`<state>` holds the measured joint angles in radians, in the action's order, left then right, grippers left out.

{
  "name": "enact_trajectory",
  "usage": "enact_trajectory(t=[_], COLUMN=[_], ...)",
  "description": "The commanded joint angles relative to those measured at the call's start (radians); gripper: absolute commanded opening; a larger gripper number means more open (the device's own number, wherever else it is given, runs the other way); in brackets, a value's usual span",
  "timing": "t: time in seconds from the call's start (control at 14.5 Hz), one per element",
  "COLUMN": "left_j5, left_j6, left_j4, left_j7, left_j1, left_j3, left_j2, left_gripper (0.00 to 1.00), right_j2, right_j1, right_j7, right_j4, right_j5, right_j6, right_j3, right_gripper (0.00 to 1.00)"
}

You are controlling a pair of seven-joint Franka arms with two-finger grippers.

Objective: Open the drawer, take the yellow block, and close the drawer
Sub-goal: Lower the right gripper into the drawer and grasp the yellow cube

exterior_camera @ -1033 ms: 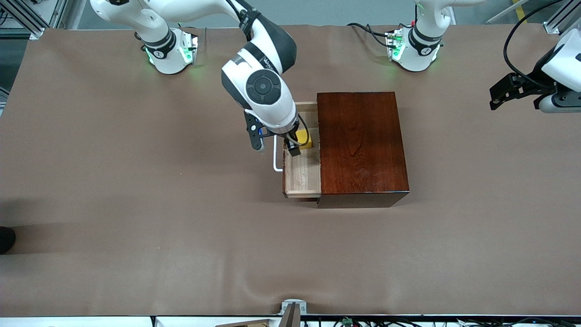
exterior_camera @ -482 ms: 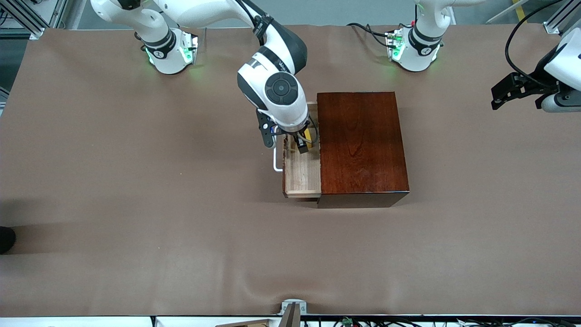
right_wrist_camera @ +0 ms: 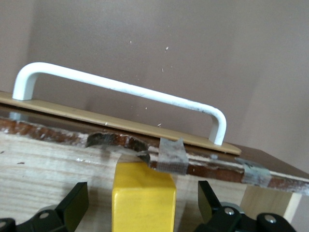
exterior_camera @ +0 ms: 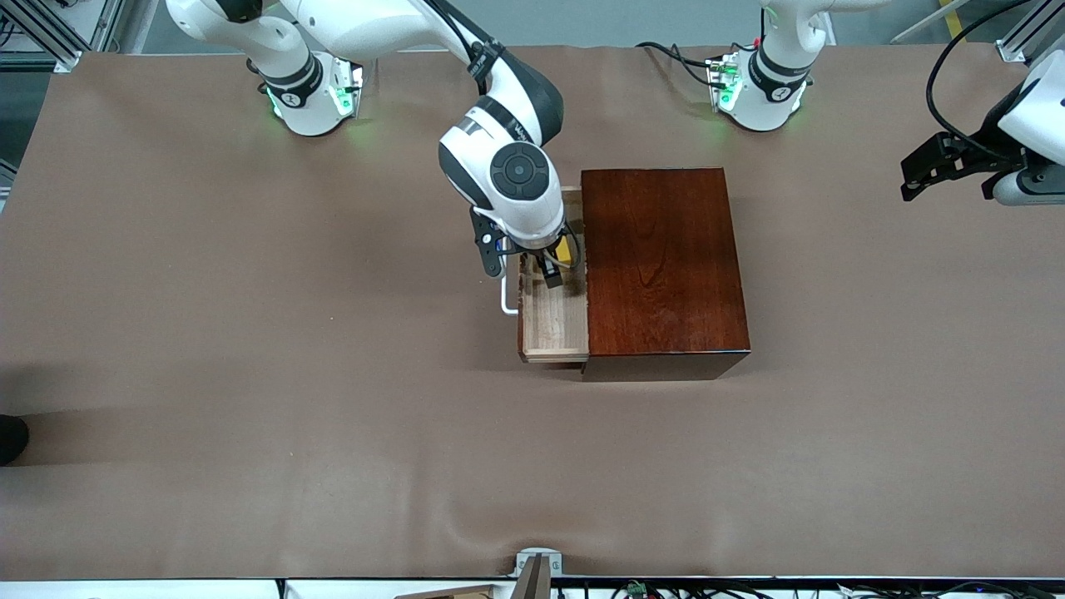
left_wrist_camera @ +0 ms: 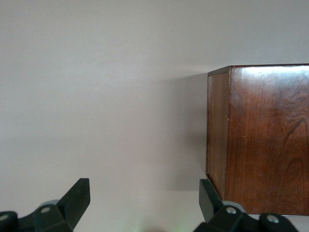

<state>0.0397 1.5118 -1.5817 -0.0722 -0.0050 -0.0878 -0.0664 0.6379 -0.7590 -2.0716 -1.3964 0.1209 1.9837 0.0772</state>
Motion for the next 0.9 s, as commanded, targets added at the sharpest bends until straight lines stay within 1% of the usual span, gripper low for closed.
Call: enact_trajectory(t=[0.0, 0.07, 0.14, 0.21, 0.28, 0.34, 0.41, 0.55, 0.83], left_j5=[-0.011, -0.011, -0.011, -0.011, -0.011, -0.011, -0.012, -0.012, -0.012], left_j6=[-0.002, -0.002, -0.004, -0.004, -0.004, -0.004, -0.004, -0.004, -0.004], left_j4=[-0.007, -0.009, -0.009, -0.009, -0.009, -0.007, -0.007, -0.007, -0.007], left_j7=[0.029, 0.029, 0.029, 0.029, 0.029, 0.029, 0.029, 0.029, 0.031], left_j1=[0.016, 0.016, 0.016, 0.016, 0.016, 0.016, 0.016, 0.016, 0.017], left_j3=[-0.007, -0.007, -0.007, -0.007, -0.007, -0.007, -0.007, -0.007, -0.007], left_j2=[-0.023, -0.023, -0.024, -0.024, -0.024, -0.024, -0.023, -0.024, -0.029], left_gripper=[1.00, 1.00, 1.00, 1.00, 1.00, 1.00, 1.00, 1.00, 1.00], right_j2=[-0.003, 0.000, 0.002, 0.003, 0.008, 0.015, 0.014, 0.012, 0.011], right_j1=[-0.020, -0.022, -0.023, -0.026, -0.033, -0.034, -0.034, -0.028, -0.017], right_j7=[-0.050, -0.065, -0.070, -0.070, -0.074, -0.100, -0.100, -0.105, -0.107], right_j4=[-0.024, -0.024, -0.024, -0.026, -0.024, -0.016, -0.015, -0.010, 0.014], right_j5=[-0.040, -0.049, -0.065, -0.082, -0.093, -0.095, -0.099, -0.096, -0.092], right_j6=[0.017, 0.018, 0.017, 0.014, 0.017, 0.018, 0.018, 0.017, 0.017], right_j3=[-0.002, -0.002, -0.002, -0.002, -0.002, -0.001, -0.002, -0.001, -0.001], right_gripper=[1.00, 1.00, 0.87, 0.80, 0.52, 0.18, 0.16, 0.00, 0.00])
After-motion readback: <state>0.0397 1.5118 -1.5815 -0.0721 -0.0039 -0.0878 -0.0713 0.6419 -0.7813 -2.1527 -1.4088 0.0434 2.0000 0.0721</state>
